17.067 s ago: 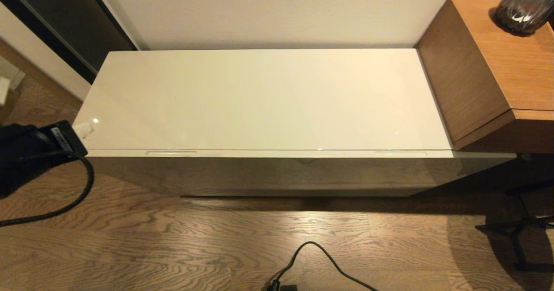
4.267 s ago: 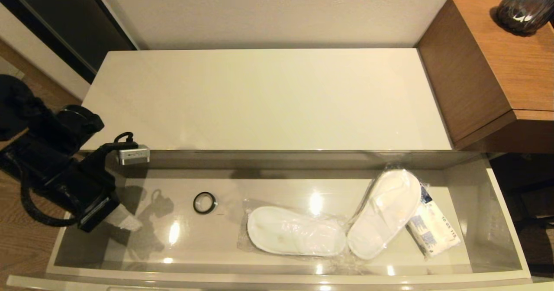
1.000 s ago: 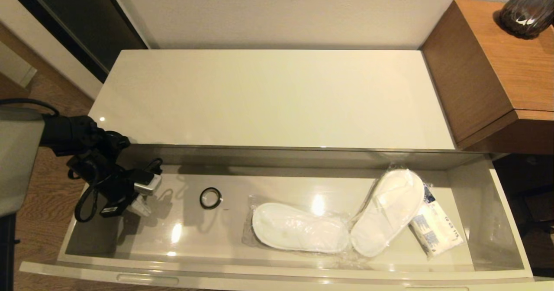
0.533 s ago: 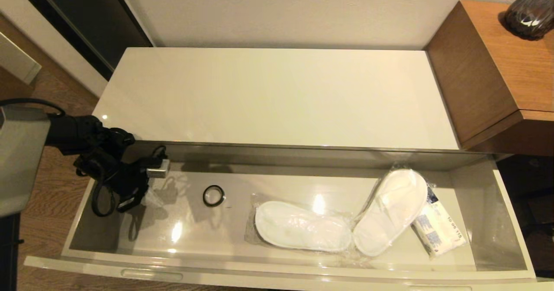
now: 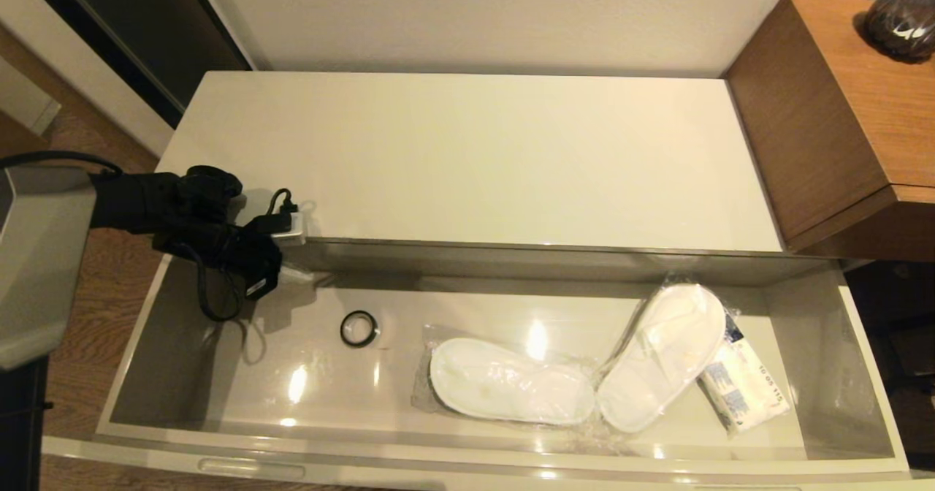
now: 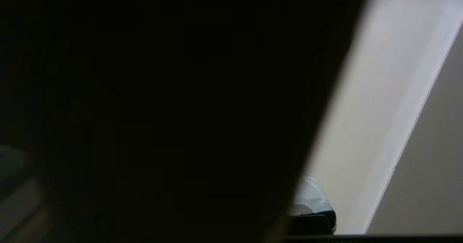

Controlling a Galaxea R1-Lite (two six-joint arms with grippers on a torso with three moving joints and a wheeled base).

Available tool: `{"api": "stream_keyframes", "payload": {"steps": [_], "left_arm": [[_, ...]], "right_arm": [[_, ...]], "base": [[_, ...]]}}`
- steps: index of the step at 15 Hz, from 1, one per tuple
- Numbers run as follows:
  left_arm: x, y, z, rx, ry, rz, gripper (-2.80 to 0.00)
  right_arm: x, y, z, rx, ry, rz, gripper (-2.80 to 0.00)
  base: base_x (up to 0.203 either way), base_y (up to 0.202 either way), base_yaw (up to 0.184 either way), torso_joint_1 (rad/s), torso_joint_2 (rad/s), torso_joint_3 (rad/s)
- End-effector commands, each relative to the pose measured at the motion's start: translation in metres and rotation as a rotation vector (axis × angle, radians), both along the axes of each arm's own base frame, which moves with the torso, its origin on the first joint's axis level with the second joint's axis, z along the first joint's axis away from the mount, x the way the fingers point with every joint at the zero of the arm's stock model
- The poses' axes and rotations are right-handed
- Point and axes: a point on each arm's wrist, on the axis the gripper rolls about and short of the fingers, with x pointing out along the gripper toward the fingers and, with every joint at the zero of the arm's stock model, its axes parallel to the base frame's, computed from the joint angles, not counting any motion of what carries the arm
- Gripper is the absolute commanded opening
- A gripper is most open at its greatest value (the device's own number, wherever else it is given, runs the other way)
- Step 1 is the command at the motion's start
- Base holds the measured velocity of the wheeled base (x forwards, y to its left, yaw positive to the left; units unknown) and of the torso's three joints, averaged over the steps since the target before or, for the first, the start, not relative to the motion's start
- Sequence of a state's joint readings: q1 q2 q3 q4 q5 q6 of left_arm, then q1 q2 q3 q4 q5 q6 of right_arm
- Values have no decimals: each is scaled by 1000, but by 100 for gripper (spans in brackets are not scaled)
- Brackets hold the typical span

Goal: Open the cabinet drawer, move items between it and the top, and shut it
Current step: Take out the adhesive tape from the drawer

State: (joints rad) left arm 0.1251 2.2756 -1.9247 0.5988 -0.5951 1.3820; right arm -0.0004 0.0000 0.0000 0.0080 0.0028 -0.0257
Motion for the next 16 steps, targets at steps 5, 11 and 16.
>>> {"api": "stream_keyframes", "payload": {"steps": [5, 11, 16], "left_arm": [[-15, -2, 4, 33, 7, -47, -280], [-35, 7, -4, 144, 107, -95, -280], [-43, 11, -6, 212, 147, -112, -280]], "right_arm": [[0, 0, 0, 0, 1, 1, -280], [0, 0, 0, 0, 3, 1, -280], [0, 0, 0, 0, 3, 1, -280]], "base": [[0, 0, 0, 0, 0, 0], [0, 0, 0, 0, 0, 0], [0, 0, 0, 0, 0, 0]]}}
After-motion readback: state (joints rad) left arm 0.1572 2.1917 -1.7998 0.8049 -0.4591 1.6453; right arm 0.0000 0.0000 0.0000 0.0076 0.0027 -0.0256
